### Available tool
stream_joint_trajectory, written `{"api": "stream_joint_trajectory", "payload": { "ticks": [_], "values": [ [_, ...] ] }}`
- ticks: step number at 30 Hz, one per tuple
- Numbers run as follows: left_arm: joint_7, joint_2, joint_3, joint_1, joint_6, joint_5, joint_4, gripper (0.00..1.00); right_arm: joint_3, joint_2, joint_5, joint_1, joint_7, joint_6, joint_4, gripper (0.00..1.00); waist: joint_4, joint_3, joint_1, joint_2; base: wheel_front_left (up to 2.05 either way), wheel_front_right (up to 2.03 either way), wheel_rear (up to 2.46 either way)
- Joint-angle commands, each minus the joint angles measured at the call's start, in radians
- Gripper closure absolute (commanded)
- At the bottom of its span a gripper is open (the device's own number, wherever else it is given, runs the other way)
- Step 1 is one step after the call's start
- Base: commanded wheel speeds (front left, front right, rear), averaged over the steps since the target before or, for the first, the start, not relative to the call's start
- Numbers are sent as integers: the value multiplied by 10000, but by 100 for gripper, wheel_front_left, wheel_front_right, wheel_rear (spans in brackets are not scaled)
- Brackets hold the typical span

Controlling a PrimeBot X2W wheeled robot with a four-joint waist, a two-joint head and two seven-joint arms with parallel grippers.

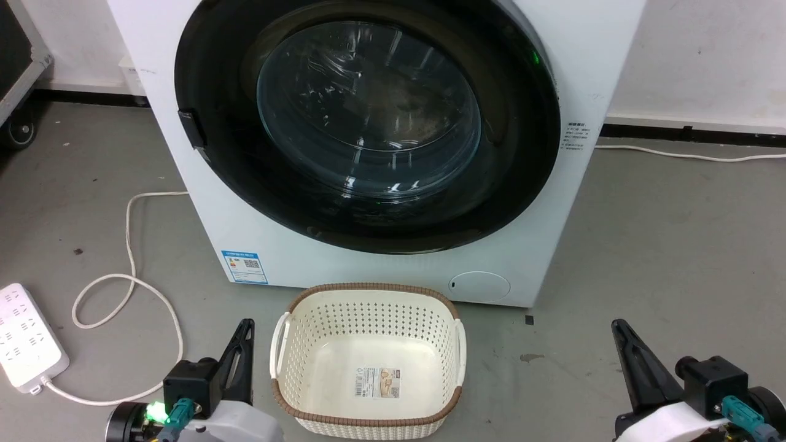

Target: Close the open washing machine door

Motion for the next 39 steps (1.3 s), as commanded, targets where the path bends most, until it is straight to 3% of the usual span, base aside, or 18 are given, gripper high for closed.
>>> {"api": "stream_joint_trajectory", "payload": {
  "ticks": [1, 39],
  "values": [
    [81, -26, 26, -134, 81, 106, -110, 100, 38, 30, -108, -165, 89, -5, -76, 100, -11, 4, 0, 0, 0, 0, 0],
    [783, -116, 185, -192, 427, 436, -647, 100, 344, 41, -321, -505, 795, -7, -248, 100, -203, 78, 0, 0, 0, 0, 0]
  ]
}}
